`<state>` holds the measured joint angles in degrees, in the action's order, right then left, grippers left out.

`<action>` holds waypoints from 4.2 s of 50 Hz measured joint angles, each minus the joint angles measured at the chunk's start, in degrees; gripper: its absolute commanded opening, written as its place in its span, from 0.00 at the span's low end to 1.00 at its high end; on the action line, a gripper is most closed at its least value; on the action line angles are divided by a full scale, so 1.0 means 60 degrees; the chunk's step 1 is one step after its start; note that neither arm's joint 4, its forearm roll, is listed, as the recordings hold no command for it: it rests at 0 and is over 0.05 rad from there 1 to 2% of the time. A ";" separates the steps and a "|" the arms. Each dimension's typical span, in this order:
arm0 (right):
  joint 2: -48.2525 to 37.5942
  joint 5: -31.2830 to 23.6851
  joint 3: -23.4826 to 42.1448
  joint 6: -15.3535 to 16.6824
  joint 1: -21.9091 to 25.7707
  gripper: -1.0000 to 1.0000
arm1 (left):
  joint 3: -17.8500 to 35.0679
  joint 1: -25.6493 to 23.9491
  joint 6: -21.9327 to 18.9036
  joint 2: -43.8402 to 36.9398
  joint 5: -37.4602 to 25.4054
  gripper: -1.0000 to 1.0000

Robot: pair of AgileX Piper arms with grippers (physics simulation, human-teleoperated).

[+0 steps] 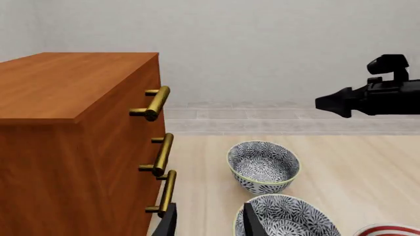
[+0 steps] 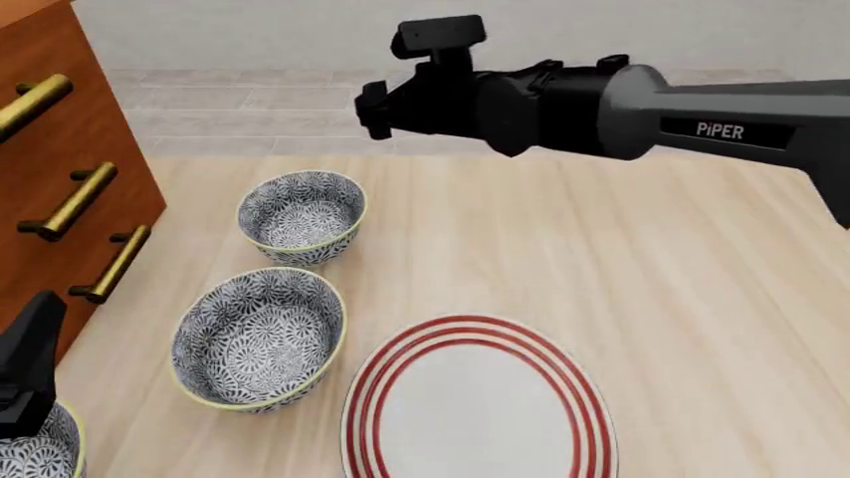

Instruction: Pick up the bowl and put it in the front on the plate.

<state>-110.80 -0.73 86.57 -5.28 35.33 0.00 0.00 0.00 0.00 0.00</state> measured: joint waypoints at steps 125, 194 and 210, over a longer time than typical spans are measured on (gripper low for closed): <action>-0.4212 -0.0682 0.3232 -0.0522 0.0245 1.00 | 0.0000 0.0000 0.0000 0.0000 0.0000 1.00; -0.4535 -0.0467 0.3402 -0.0123 0.0102 0.00 | 0.0000 0.0000 0.0000 0.0000 0.0000 1.00; -0.3664 -0.0284 0.2499 0.0784 -0.0602 0.00 | 0.0000 0.0000 0.0000 0.0000 0.0000 1.00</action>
<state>-132.78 -2.43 101.56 -0.58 31.72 0.00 0.00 0.00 0.00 0.00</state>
